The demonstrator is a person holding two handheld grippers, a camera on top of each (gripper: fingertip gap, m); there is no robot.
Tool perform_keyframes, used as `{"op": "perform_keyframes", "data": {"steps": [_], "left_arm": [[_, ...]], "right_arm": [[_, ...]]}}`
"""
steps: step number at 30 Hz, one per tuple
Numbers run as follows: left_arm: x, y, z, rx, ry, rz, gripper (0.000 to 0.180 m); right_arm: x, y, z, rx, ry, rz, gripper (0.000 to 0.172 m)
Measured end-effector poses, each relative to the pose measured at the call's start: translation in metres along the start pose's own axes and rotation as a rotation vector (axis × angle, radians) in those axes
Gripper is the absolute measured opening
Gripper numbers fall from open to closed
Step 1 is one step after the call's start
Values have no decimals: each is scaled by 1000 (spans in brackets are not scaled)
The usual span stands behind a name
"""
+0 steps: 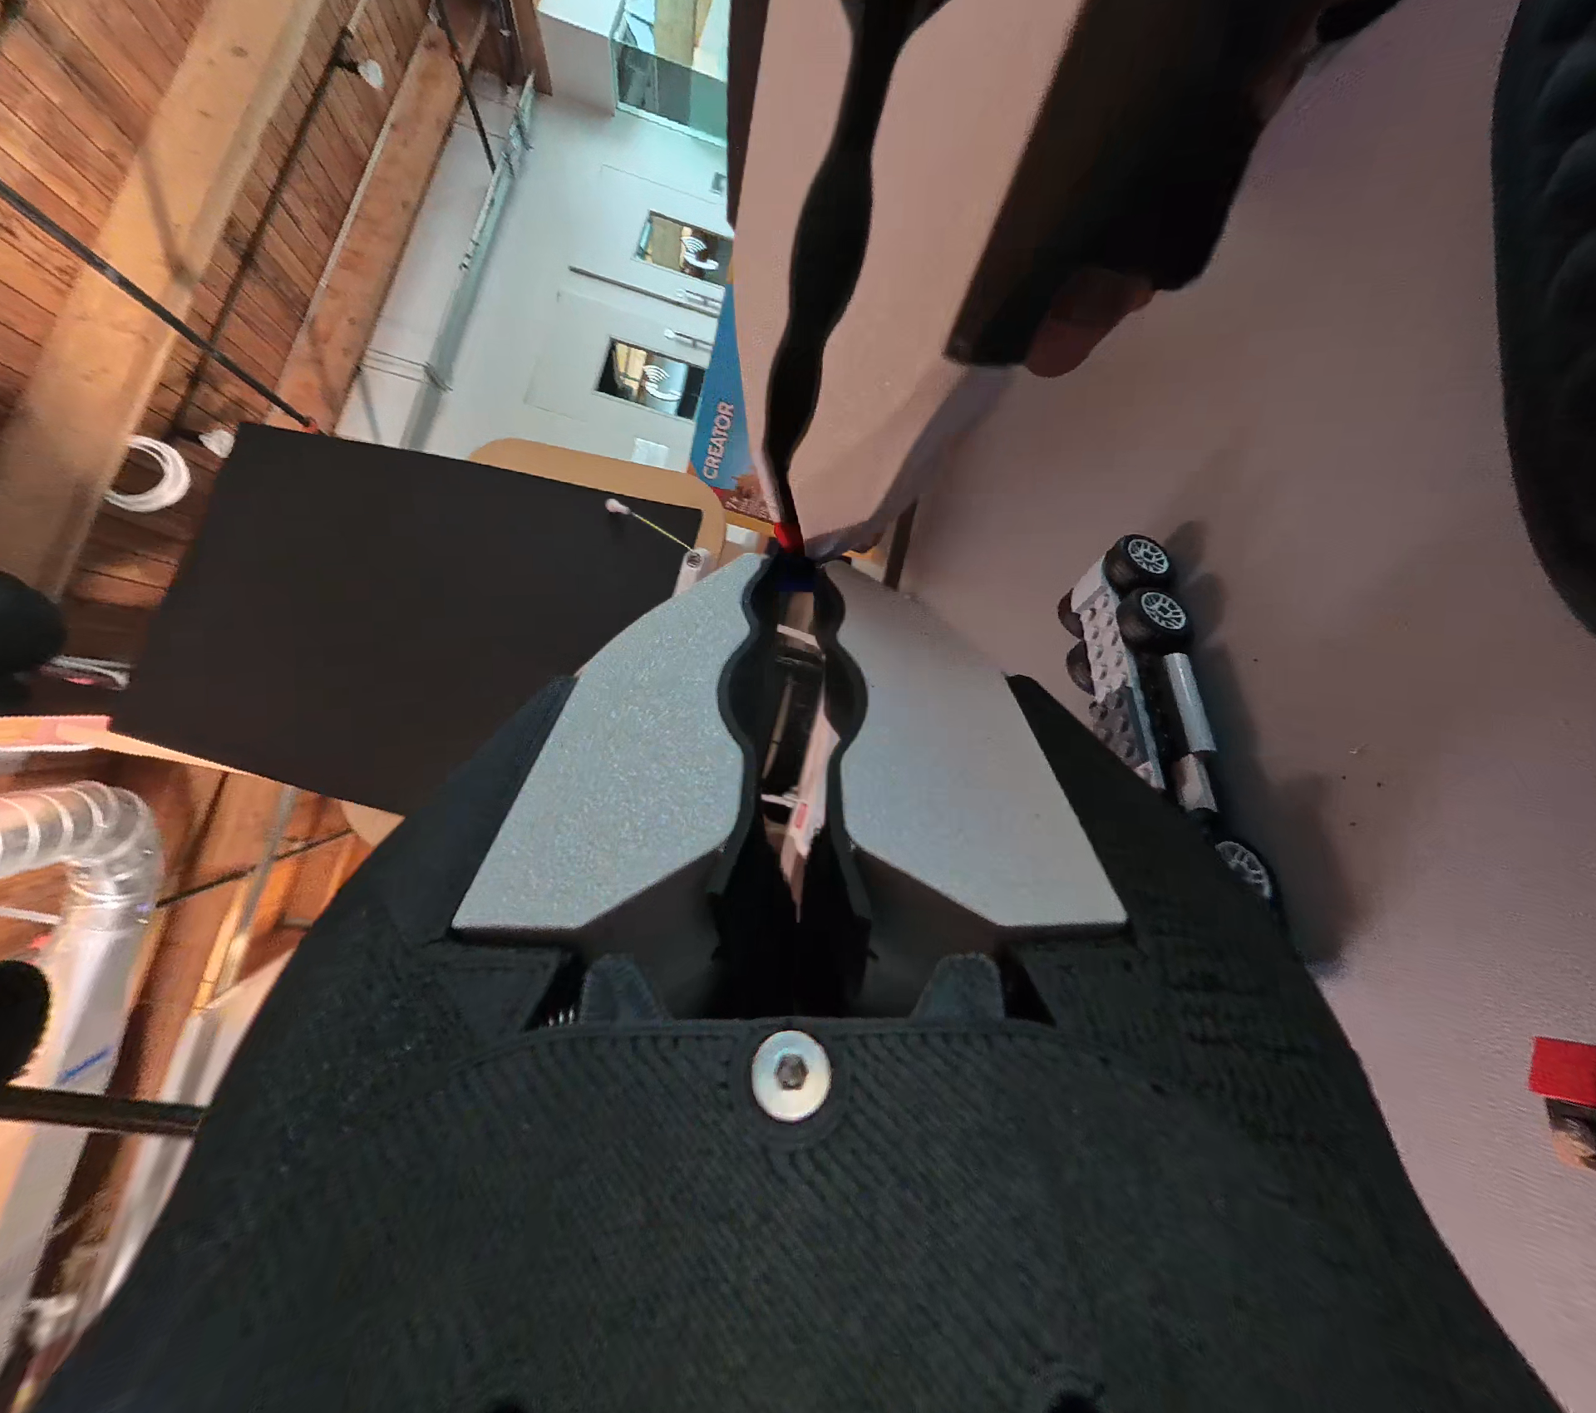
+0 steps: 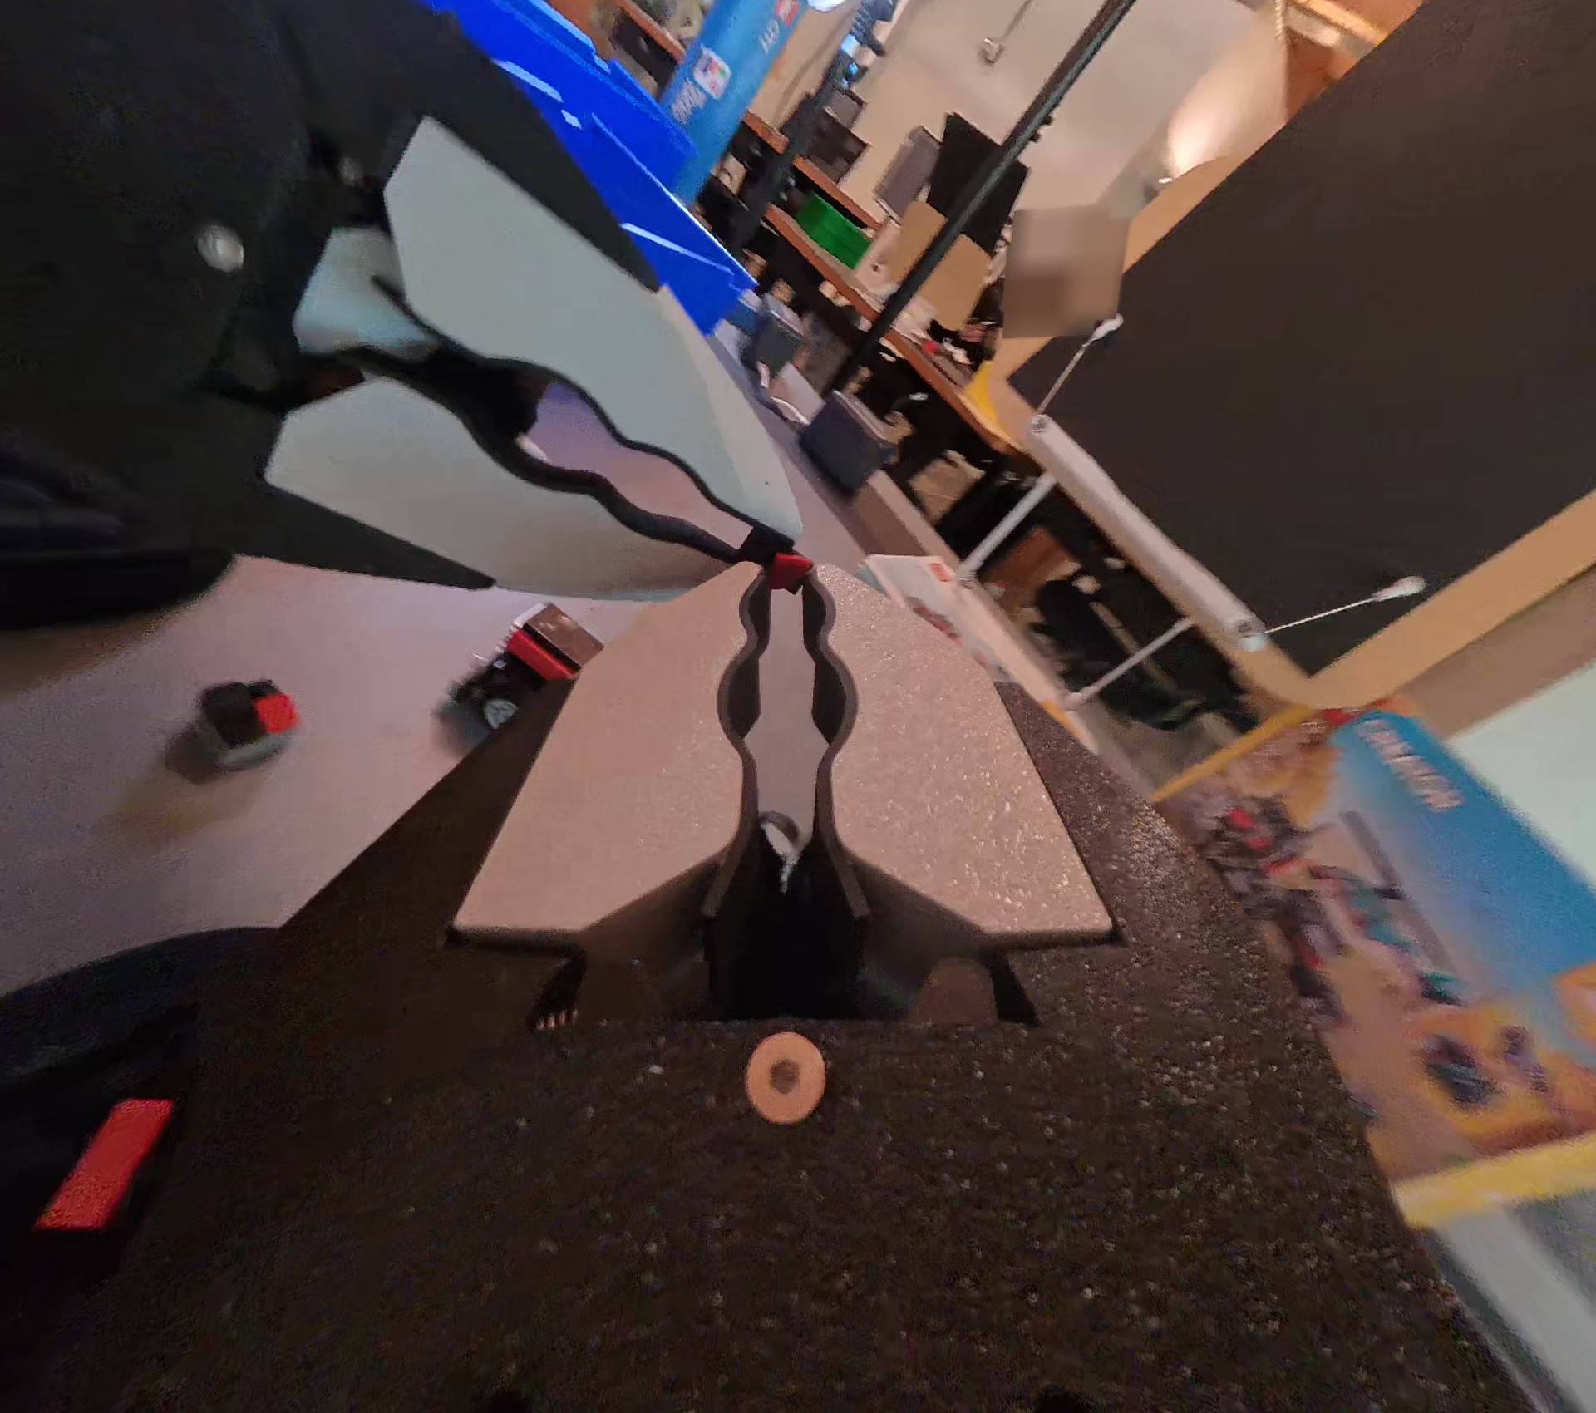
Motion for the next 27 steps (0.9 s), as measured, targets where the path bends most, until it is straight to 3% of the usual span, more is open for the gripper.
{"op": "perform_keyframes", "data": {"steps": [5,10,11,21,27], "left_arm": [[1,-1,-2,12,53,-38,8],[2,0,-2,3,41,-38,8],[2,0,-1,4,26,-42,8],[-5,0,0,-36,-76,-91,8],[-6,1,2,-58,-49,-120,8]], "right_arm": [[7,-1,1,40,196,-79,6],[5,0,2,13,152,-58,9],[4,0,2,8,172,-71,14],[7,5,-3,69,358,15,8],[6,9,-3,76,393,45,7]]}}
Point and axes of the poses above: each gripper's, where its closed fingertips meet, y back along the fingers, z out of its top, x = y × z across the jaws, the point moved 9 cm from there along y, back along the fingers, and after that the axes turned 10 degrees about -y, right-handed, at the moved point
